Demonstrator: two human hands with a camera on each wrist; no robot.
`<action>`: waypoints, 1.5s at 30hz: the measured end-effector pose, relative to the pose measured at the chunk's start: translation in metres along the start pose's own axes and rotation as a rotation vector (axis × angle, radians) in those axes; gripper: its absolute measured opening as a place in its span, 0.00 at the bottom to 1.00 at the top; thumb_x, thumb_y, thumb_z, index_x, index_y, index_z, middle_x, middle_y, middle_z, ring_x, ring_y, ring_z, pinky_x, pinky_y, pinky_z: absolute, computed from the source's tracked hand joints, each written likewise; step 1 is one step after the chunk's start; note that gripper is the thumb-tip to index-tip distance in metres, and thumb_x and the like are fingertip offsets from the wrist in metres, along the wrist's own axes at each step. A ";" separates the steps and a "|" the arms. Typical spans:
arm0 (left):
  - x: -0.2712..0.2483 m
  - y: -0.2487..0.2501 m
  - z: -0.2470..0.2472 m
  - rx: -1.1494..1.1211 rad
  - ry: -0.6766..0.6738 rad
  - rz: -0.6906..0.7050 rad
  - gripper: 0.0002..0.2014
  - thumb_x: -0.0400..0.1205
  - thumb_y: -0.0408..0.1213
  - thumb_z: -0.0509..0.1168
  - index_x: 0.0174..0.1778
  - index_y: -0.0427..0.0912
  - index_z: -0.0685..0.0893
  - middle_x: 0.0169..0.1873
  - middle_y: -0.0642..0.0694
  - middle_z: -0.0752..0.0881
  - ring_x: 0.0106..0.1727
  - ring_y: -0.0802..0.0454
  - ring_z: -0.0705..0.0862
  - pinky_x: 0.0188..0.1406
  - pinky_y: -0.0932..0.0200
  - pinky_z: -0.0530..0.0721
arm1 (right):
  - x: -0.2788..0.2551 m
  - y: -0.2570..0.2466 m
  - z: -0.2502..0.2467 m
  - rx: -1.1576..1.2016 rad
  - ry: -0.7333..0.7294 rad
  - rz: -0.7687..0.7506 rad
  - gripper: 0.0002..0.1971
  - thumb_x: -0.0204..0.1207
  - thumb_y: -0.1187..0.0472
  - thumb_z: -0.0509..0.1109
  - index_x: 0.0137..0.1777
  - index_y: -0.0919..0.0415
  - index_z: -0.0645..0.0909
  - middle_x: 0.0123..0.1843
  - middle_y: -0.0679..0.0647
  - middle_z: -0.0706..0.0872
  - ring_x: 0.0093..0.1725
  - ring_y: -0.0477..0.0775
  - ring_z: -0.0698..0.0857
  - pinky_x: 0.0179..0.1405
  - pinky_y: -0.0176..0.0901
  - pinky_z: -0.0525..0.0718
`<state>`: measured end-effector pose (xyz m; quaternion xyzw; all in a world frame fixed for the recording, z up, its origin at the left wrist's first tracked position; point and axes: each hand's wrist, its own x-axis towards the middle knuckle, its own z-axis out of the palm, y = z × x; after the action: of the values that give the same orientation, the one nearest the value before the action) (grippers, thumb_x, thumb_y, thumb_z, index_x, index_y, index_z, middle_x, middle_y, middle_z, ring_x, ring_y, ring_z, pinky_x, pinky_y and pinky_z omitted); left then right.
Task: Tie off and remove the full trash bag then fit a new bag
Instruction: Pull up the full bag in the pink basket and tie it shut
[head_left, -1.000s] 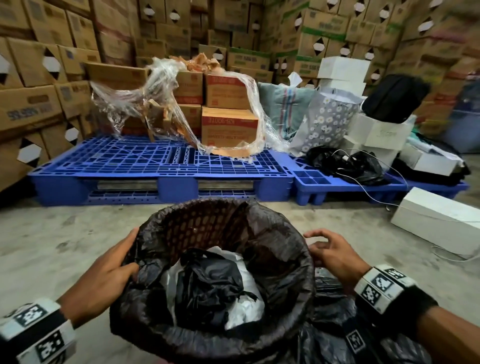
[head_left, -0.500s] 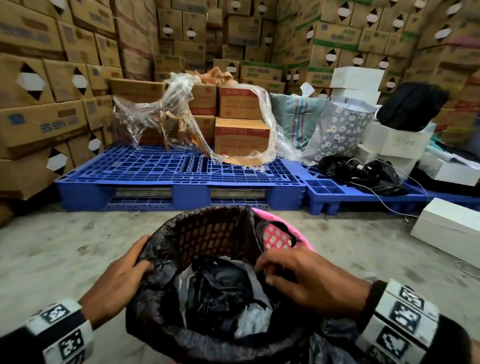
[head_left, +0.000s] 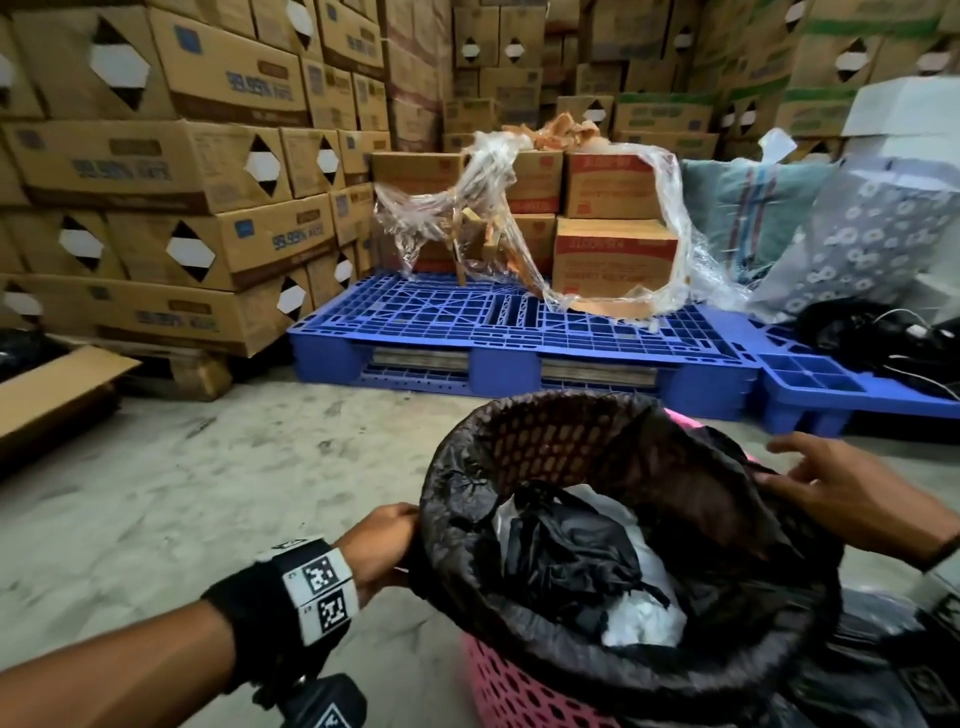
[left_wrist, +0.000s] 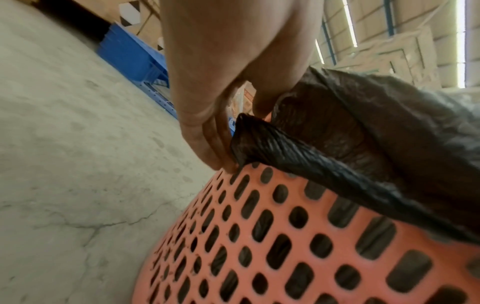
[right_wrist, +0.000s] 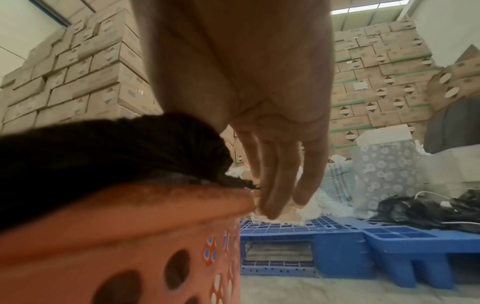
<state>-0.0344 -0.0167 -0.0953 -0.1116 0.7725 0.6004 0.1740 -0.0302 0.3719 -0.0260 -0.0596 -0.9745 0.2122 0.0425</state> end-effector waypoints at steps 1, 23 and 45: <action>0.001 0.000 -0.002 -0.020 0.010 -0.005 0.13 0.80 0.30 0.58 0.58 0.34 0.82 0.42 0.35 0.87 0.34 0.46 0.82 0.27 0.60 0.82 | -0.001 0.000 0.000 -0.013 0.011 -0.003 0.21 0.71 0.53 0.74 0.60 0.64 0.79 0.33 0.53 0.86 0.34 0.54 0.85 0.30 0.43 0.76; -0.099 0.199 0.043 0.229 -0.307 0.735 0.09 0.77 0.21 0.65 0.47 0.37 0.75 0.28 0.40 0.87 0.30 0.46 0.84 0.28 0.63 0.82 | -0.024 -0.140 -0.064 0.726 -0.219 -0.354 0.22 0.71 0.78 0.68 0.64 0.60 0.80 0.32 0.64 0.77 0.31 0.58 0.80 0.40 0.52 0.78; -0.043 0.173 0.041 0.450 -0.490 0.783 0.14 0.78 0.26 0.66 0.41 0.52 0.88 0.39 0.59 0.90 0.45 0.63 0.85 0.51 0.61 0.81 | -0.048 -0.160 -0.052 0.363 -0.184 -0.713 0.10 0.67 0.50 0.71 0.36 0.55 0.77 0.50 0.58 0.77 0.45 0.59 0.79 0.50 0.59 0.80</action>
<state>-0.0556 0.0653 0.0667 0.3704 0.8029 0.4480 0.1319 0.0068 0.2420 0.0850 0.3093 -0.8806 0.3571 0.0360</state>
